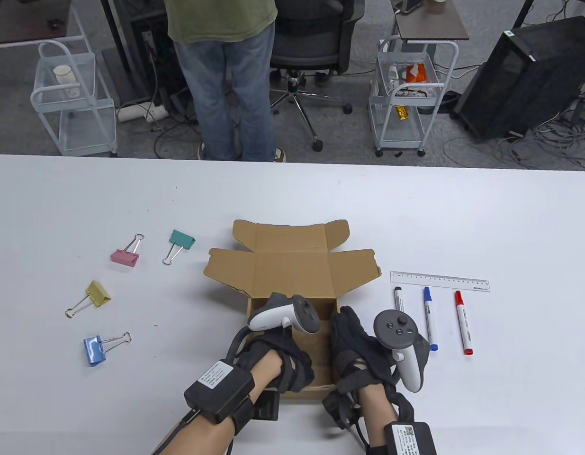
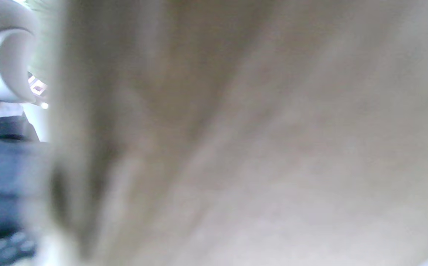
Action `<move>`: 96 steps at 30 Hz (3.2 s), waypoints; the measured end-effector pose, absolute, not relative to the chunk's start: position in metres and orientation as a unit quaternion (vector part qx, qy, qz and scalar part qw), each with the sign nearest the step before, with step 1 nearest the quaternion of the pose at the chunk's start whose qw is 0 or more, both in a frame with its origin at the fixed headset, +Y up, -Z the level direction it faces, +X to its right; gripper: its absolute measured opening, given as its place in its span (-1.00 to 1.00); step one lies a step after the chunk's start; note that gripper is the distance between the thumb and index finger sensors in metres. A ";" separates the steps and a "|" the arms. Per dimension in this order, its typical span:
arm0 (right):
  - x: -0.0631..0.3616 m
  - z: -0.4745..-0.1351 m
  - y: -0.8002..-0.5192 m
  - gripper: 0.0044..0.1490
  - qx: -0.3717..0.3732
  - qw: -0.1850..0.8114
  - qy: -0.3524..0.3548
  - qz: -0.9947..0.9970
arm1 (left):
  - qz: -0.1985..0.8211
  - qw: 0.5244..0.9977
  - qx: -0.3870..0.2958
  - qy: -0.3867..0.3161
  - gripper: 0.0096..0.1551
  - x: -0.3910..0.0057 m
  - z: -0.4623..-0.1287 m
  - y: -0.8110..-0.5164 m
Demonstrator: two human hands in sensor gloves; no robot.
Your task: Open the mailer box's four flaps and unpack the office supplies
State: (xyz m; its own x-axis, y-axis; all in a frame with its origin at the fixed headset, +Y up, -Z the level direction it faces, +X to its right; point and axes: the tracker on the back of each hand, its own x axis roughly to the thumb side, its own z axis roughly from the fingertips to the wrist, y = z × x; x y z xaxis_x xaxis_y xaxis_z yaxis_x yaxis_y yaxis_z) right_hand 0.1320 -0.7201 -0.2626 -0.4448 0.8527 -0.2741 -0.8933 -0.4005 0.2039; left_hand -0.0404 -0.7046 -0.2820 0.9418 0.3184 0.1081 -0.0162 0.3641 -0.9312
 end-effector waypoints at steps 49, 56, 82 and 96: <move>0.132 -0.262 -0.719 -0.11 -0.065 0.520 0.160 0.837 | 0.341 0.910 -0.229 -0.048 -0.61 -0.300 -0.313 -0.612; 0.132 -0.262 -0.719 -0.11 -0.065 0.520 0.159 0.836 | 0.354 0.907 -0.230 -0.007 -0.61 -0.317 -0.326 -0.643; 0.132 -0.262 -0.719 -0.11 -0.064 0.521 0.160 0.836 | 0.271 0.932 -0.224 0.091 -0.57 -0.315 -0.345 -0.705; 0.132 -0.262 -0.719 -0.11 -0.064 0.520 0.161 0.836 | 0.245 0.941 -0.219 0.081 -0.28 -0.303 -0.333 -0.701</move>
State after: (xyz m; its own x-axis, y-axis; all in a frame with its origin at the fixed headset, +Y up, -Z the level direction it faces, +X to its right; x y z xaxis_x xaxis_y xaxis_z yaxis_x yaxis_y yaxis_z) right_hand 0.1319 -0.7189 -0.2623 -0.4505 0.8496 -0.2743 -0.8908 -0.4071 0.2020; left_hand -0.3027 -0.7009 -0.3333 0.8668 0.4253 -0.2604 -0.4966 0.7838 -0.3729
